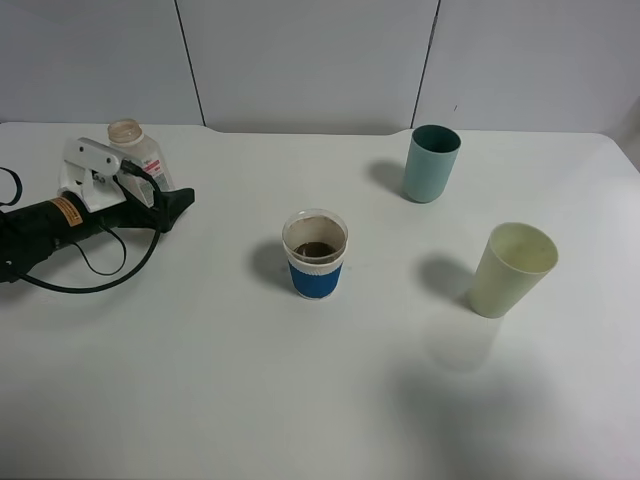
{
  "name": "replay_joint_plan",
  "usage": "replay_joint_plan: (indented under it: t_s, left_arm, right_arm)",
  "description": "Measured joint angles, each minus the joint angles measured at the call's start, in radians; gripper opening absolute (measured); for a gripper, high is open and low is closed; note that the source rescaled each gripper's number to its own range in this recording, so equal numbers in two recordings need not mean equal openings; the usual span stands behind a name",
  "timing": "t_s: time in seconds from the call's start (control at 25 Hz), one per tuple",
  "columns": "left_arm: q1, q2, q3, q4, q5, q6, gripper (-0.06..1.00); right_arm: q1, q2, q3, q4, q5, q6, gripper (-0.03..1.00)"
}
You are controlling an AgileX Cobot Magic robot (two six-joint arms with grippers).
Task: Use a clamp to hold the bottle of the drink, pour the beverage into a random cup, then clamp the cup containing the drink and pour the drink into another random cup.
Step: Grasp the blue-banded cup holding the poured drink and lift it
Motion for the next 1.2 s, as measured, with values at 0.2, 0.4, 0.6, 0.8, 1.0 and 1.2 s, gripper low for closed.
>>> replay_joint_plan:
  t_s: [0.2,0.4,0.6,0.8,1.0,1.2]
  left_arm:
    - [0.0,-0.089,0.06,-0.008,0.005,-0.007,0.99]
    - [0.0,-0.23,0.207,-0.067,0.005,0.026,0.99]
    - [0.0,-0.425,0.366,-0.147,0.005,0.062,0.99]
    - [0.0,-0.664,0.465,-0.236,0.049,0.049,0.99]
    - [-0.034,-0.944,0.468,-0.322,0.263,-0.025,1.0]
    - [-0.066,-1.214,0.432,-0.396,0.461,-0.027,1.0]
  right_arm:
    - [0.0,0.0,0.0,0.0,0.0,0.0,1.0]
    - [0.0,0.0,0.0,0.0,0.0,0.0,1.0]
    - [0.0,0.0,0.0,0.0,0.0,0.0,1.0]
    - [0.0,0.0,0.0,0.0,0.0,0.0,1.0]
    - [0.0,0.0,0.0,0.0,0.0,0.0,1.0]
    - [0.0,0.0,0.0,0.0,0.0,0.0,1.0]
